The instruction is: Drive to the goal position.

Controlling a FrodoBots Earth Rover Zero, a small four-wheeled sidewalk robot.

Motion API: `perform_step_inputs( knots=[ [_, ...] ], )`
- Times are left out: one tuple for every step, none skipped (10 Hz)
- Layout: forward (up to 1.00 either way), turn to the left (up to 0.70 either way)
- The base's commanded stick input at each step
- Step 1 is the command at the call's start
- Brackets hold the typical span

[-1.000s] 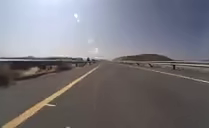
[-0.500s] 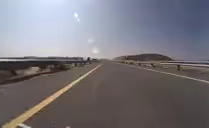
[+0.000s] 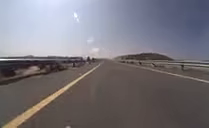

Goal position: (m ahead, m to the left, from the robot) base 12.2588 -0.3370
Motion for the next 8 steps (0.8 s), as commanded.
perform_step_inputs(
  knots=[
    [1.0, 0.0],
    [1.0, 0.0],
    [1.0, 0.0],
    [1.0, 0.0],
    [1.0, 0.0],
    [1.0, 0.0],
    [1.0, 0.0],
    [1.0, 0.0]
  ],
)
